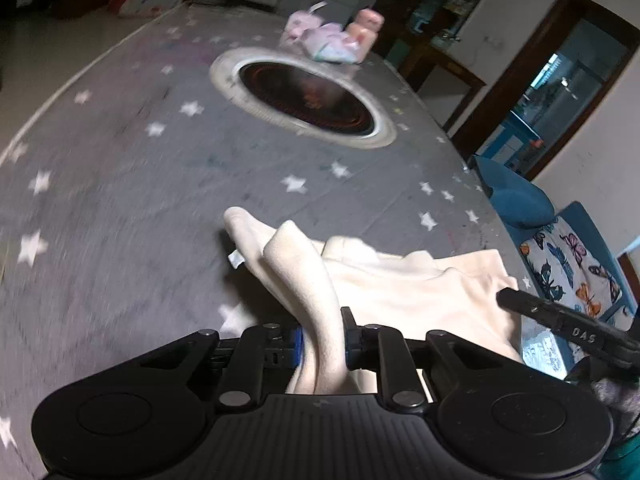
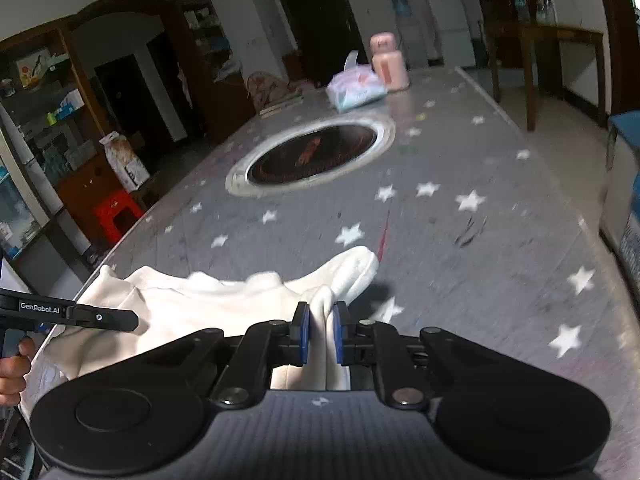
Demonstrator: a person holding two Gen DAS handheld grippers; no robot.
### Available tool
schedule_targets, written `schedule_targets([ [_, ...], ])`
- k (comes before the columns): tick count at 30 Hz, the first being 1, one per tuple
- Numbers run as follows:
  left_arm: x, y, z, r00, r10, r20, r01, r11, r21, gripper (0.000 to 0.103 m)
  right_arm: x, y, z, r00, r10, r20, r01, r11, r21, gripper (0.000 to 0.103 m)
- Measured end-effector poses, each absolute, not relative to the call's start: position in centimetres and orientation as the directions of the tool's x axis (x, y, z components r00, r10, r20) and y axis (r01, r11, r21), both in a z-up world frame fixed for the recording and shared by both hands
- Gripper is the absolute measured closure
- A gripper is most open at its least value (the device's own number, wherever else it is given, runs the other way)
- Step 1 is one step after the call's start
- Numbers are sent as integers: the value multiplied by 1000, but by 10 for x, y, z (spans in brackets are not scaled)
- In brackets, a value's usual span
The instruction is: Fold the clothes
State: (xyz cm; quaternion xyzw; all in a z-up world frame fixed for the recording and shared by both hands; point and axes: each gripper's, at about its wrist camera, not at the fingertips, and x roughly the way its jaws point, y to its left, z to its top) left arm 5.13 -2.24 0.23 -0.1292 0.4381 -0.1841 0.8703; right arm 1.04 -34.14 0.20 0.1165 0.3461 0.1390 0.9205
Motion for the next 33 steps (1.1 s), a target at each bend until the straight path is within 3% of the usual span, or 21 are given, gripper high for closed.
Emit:
schedule_targets([
  [15,102,-122,21,526,-494,-693,363,867,-343,85,22,-392,43,808,167,-566,-63,978,198,93],
  [33,150,-186,14,513,-502,-696,396,858,-327,88,58,-441,39,817,38,-576,52,989,139,93],
])
